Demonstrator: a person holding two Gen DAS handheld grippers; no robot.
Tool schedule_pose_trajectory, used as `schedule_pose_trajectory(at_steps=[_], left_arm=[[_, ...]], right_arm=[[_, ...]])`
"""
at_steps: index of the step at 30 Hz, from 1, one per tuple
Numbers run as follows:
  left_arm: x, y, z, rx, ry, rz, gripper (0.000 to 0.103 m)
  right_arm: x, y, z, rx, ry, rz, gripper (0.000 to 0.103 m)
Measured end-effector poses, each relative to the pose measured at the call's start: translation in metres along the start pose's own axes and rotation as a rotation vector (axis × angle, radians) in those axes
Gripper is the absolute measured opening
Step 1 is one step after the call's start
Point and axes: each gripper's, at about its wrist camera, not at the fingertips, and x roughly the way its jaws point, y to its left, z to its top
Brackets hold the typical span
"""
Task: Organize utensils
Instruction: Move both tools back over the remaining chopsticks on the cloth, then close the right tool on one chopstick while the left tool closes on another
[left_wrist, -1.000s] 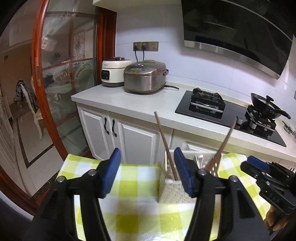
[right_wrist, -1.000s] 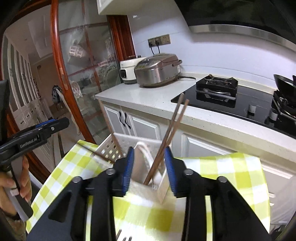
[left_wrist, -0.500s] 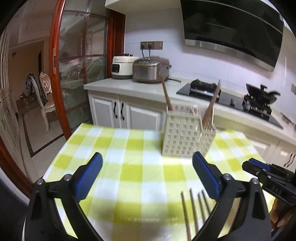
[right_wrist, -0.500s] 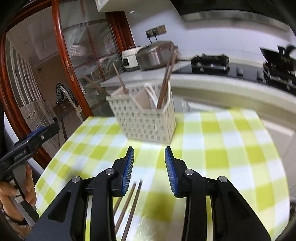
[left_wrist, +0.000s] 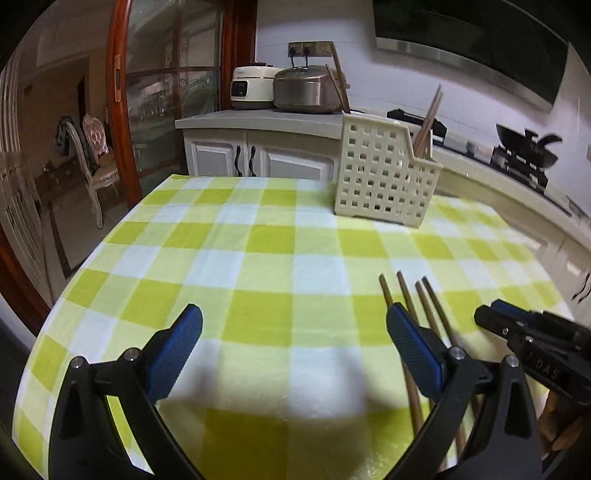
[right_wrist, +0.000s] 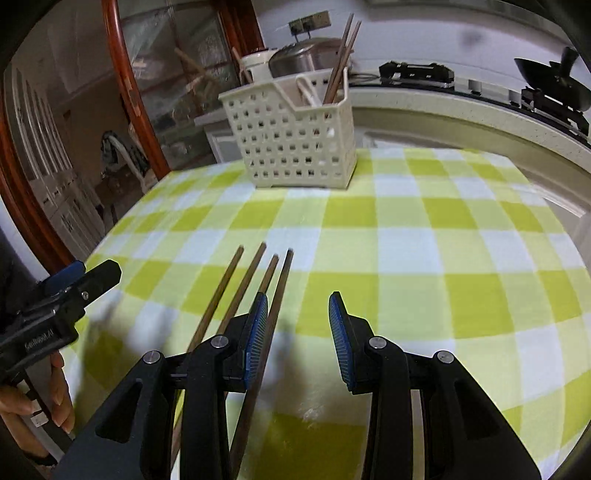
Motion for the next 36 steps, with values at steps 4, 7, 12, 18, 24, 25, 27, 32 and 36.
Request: schedule_pose_trajectory(at_steps=[4,7,12,18,24,25,27,32,36], left_arm=[[0.001,-0.004,-0.006,0.026,-0.006,0.013,0.097],[0.002,-0.007,-0.008,0.049,-0.014,0.028,0.097],[0.001,-0.01,-0.009,0.069,-0.023,0.031,0.097],[0.003,-0.01,-0.01,0.071,-0.018,0.029,0.097],[0.005,-0.011,-0.011,0.076,-0.006,0.028,0.097],[0.006,-0.011,-0.011,0.077,-0.002,0.027,0.097],[0.007,-0.012,-0.011,0.079,0.005,0.025,0.097],[0.009,-0.013,-0.01,0.074,0.023,0.011,0.097],[0.014,-0.015,-0.011,0.075,0.048,0.007,0.097]], right_arm=[[0.008,0.004,0.001,-0.01,0.03,-0.001,0.03],[0.013,0.007,0.002,-0.019,0.054,-0.003,0.025],[0.02,0.014,0.004,-0.034,0.073,-0.005,0.022],[0.032,0.021,0.006,-0.058,0.118,-0.033,0.016],[0.037,0.028,0.007,-0.106,0.126,-0.074,0.015],[0.037,0.03,0.007,-0.12,0.127,-0.087,0.015],[0.038,0.034,0.006,-0.149,0.128,-0.112,0.014],[0.037,0.033,0.005,-0.156,0.127,-0.125,0.008],[0.034,0.029,0.003,-0.136,0.125,-0.113,0.006]])
